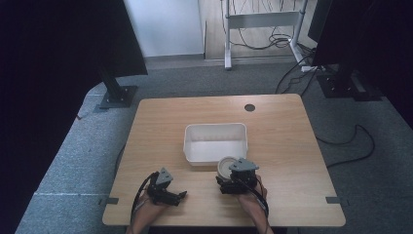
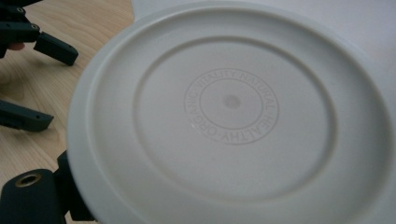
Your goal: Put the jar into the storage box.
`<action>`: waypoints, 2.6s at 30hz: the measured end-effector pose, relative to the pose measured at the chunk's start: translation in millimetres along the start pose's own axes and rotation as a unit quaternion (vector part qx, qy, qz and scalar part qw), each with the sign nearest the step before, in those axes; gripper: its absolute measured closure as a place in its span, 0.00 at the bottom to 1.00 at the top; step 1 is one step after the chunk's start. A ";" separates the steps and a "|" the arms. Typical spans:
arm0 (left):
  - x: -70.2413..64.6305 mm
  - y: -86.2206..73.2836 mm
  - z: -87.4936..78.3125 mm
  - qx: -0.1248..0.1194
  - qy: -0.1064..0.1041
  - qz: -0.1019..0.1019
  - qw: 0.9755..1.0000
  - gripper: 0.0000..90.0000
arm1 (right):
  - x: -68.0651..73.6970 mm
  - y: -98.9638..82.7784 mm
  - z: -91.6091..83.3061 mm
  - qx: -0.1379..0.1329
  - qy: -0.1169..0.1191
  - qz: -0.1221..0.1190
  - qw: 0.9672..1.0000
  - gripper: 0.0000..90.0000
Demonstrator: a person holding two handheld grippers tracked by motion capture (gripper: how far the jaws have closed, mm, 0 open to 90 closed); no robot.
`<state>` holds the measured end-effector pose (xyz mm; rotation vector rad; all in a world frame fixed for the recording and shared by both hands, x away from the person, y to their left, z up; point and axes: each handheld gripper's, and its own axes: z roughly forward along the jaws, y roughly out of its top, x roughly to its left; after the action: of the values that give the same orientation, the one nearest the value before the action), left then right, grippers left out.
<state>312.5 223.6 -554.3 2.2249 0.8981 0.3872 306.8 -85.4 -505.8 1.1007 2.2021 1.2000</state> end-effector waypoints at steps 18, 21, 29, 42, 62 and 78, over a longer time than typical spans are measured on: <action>0.1 0.0 0.1 0.000 0.000 0.001 1.000 0.00 | 5.3 28.3 23.3 -0.005 0.005 -0.010 1.000 0.10; 0.1 0.0 0.2 -0.001 0.000 0.000 1.000 0.00 | 4.9 32.3 28.9 -0.002 0.004 -0.011 1.000 0.10; 0.2 0.0 0.2 -0.001 -0.001 0.001 1.000 0.00 | 5.2 42.8 37.5 -0.004 0.005 -0.014 1.000 0.10; 0.2 0.0 0.2 -0.001 -0.001 0.001 1.000 0.00 | 4.0 55.7 55.9 0.006 0.000 -0.020 1.000 0.10; 0.3 0.1 0.2 -0.001 -0.002 0.001 1.000 0.00 | 3.1 73.9 82.8 0.007 0.001 -0.034 0.999 0.10; 0.5 0.1 0.3 -0.001 -0.002 0.002 1.000 0.00 | 1.6 73.7 106.6 0.016 -0.004 -0.024 1.000 0.10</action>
<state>313.1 223.7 -554.4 2.2256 0.8900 0.3844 408.4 -5.2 -503.1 1.0573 2.2352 1.1423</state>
